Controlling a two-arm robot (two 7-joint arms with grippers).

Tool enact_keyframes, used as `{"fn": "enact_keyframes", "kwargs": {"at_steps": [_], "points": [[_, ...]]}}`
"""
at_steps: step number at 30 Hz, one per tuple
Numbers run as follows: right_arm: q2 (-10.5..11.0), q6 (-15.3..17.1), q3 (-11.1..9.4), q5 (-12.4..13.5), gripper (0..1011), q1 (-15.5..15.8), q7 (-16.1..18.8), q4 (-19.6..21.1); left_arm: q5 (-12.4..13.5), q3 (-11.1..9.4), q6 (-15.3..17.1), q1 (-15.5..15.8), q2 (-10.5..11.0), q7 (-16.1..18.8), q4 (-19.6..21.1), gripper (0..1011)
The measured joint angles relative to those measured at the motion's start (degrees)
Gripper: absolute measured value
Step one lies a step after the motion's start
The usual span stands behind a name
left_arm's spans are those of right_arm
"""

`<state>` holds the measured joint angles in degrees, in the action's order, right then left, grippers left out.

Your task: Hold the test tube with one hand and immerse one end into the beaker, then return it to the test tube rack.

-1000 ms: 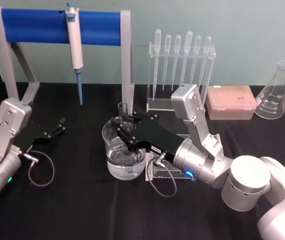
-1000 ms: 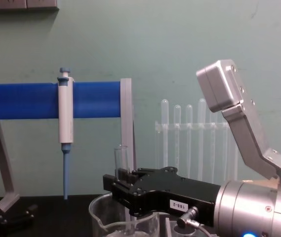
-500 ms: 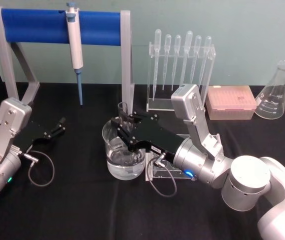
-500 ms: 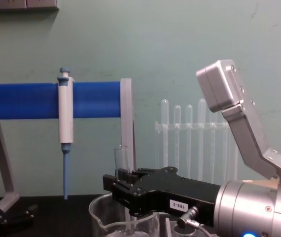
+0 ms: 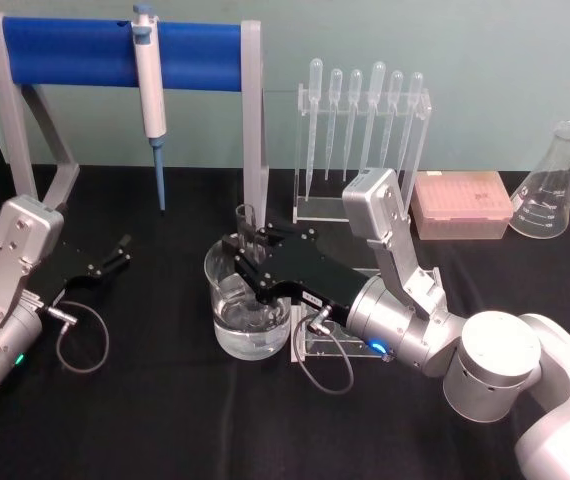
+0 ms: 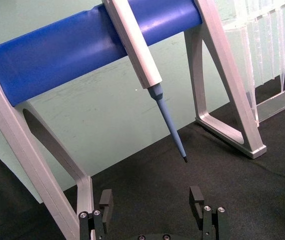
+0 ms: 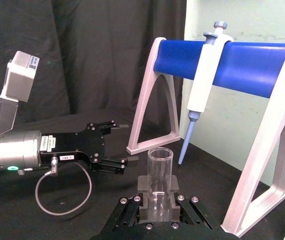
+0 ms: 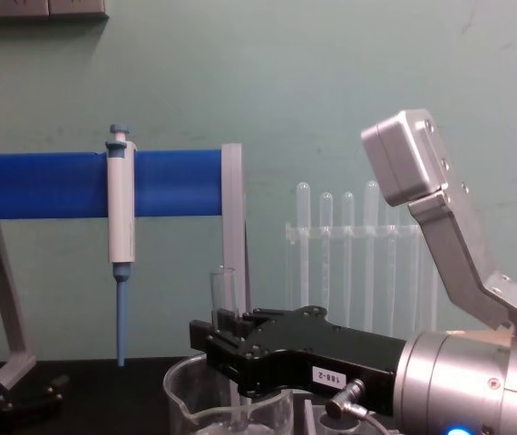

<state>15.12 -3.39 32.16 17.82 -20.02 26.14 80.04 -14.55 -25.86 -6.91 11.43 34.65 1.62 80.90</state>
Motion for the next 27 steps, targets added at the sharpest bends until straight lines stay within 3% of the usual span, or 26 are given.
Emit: {"fn": "enact_keyframes", "kwargs": {"at_steps": [27], "points": [[0.0, 0.0, 0.0, 0.0, 225, 0.0, 0.0, 0.0, 0.0, 0.0, 0.0, 0.0, 0.0, 0.0, 0.0, 1000]]}}
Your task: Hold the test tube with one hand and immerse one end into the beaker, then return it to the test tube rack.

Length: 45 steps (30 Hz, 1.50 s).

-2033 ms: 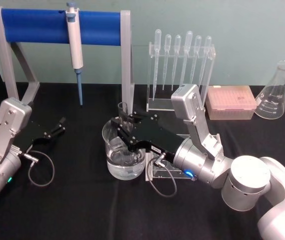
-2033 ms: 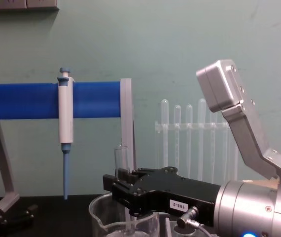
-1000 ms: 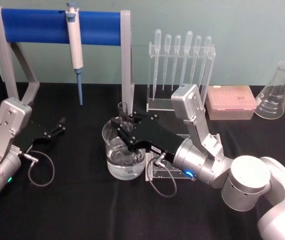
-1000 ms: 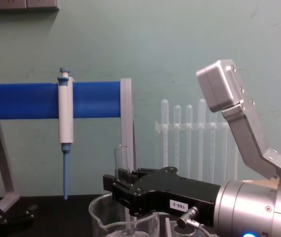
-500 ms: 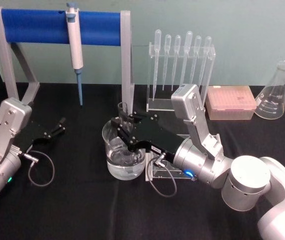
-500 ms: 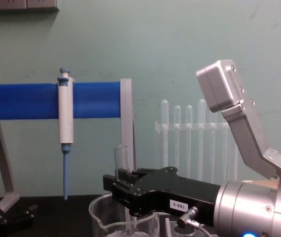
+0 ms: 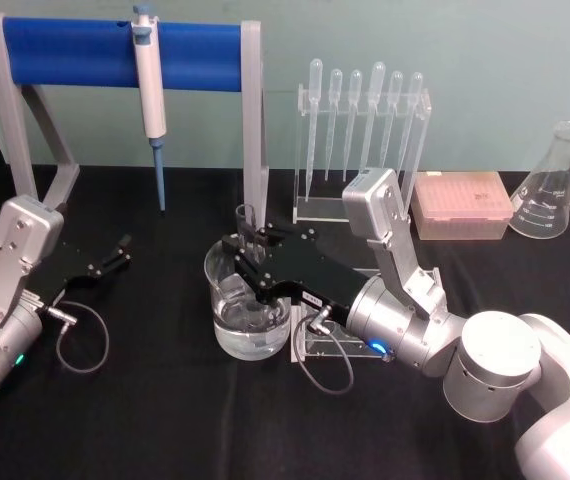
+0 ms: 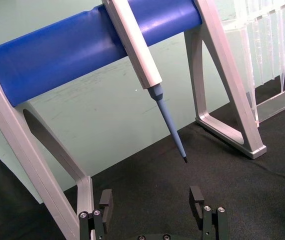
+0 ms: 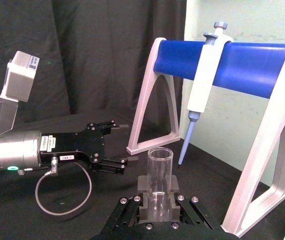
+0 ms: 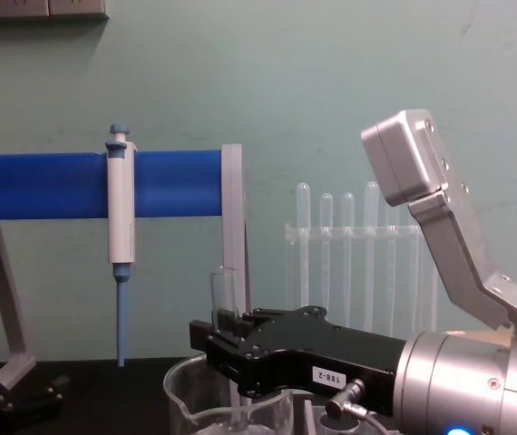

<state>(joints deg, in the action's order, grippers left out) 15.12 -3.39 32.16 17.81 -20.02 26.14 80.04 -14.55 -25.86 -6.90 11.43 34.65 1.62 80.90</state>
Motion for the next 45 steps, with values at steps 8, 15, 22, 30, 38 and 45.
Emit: {"fn": "enact_keyframes", "kwargs": {"at_steps": [8, 15, 22, 30, 38, 45], "points": [[0.0, 0.0, 0.0, 0.0, 226, 0.0, 0.0, 0.0, 0.0, 0.0, 0.0, 0.0, 0.0, 0.0, 0.0, 1000], [0.0, 0.0, 0.0, 0.0, 225, 0.0, 0.0, 0.0, 0.0, 0.0, 0.0, 0.0, 0.0, 0.0, 0.0, 1000], [0.0, 0.0, 0.0, 0.0, 226, 0.0, 0.0, 0.0, 0.0, 0.0, 0.0, 0.0, 0.0, 0.0, 0.0, 1000], [0.0, 0.0, 0.0, 0.0, 225, 0.0, 0.01, 0.0, 0.0, 0.0, 0.0, 0.0, 0.0, 0.0, 0.0, 1000], [0.0, 0.0, 0.0, 0.0, 226, 0.0, 0.0, 0.0, 0.0, 0.0, 0.0, 0.0, 0.0, 0.0, 0.0, 1000], [0.0, 0.0, 0.0, 0.0, 225, 0.0, 0.0, 0.0, 0.0, 0.0, 0.0, 0.0, 0.0, 0.0, 0.0, 1000]]}}
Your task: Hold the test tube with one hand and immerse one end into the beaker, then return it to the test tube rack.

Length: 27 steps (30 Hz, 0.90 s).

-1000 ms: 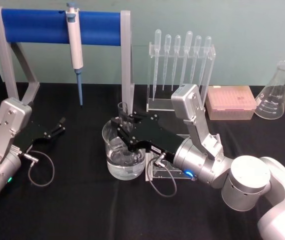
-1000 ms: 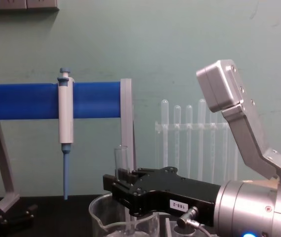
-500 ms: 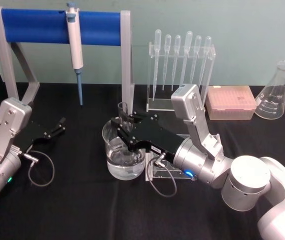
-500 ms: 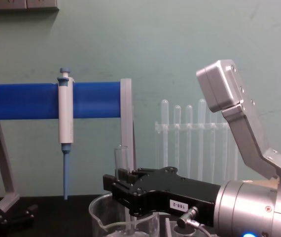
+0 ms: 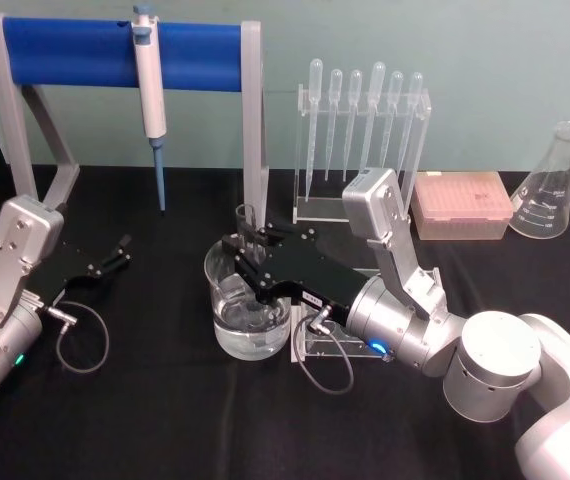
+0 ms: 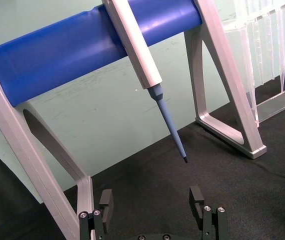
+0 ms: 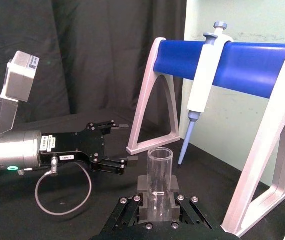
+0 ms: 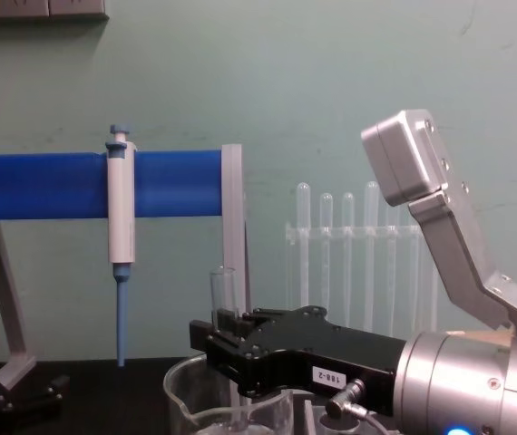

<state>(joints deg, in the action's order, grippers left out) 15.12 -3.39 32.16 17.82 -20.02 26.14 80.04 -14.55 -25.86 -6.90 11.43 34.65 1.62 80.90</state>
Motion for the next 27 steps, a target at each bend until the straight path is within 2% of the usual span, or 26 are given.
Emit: {"fn": "enact_keyframes", "kwargs": {"at_steps": [27], "points": [[0.0, 0.0, 0.0, 0.0, 225, 0.0, 0.0, 0.0, 0.0, 0.0, 0.0, 0.0, 0.0, 0.0, 0.0, 1000]]}}
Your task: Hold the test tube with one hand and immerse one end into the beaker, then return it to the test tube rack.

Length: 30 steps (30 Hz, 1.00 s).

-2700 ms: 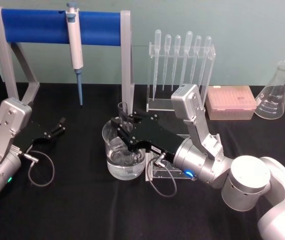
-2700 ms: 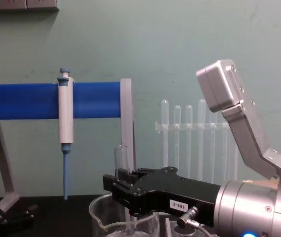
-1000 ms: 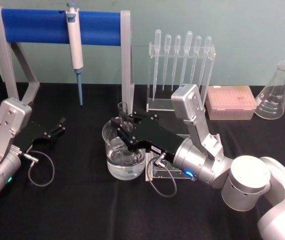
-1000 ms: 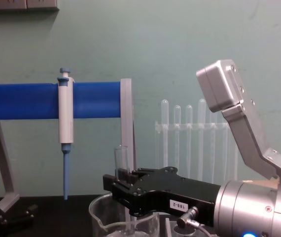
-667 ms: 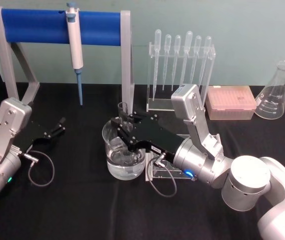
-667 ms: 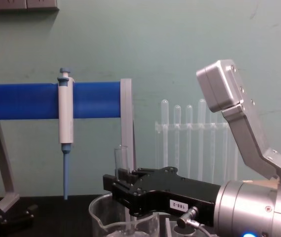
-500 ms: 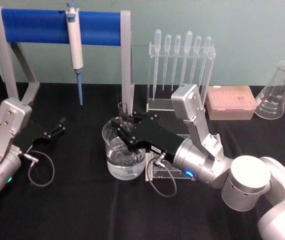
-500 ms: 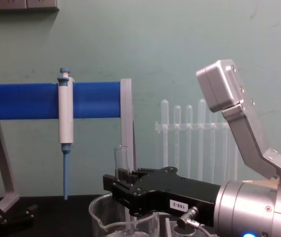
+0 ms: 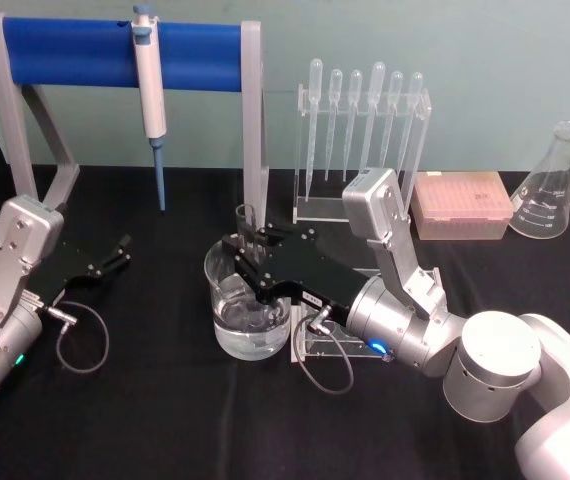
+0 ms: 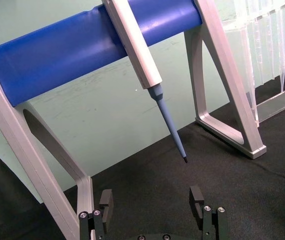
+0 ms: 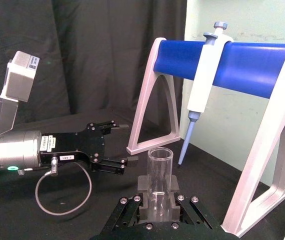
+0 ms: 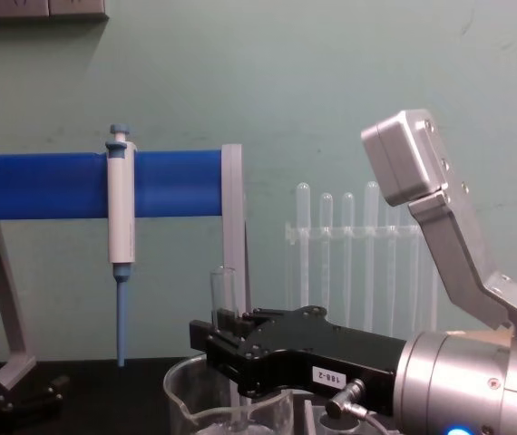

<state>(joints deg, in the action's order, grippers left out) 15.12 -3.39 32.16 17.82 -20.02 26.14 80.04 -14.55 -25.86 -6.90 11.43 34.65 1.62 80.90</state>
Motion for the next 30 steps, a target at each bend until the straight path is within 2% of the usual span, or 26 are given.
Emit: {"fn": "enact_keyframes", "kwargs": {"at_steps": [30], "points": [[0.0, 0.0, 0.0, 0.0, 226, 0.0, 0.0, 0.0, 0.0, 0.0, 0.0, 0.0, 0.0, 0.0, 0.0, 1000]]}}
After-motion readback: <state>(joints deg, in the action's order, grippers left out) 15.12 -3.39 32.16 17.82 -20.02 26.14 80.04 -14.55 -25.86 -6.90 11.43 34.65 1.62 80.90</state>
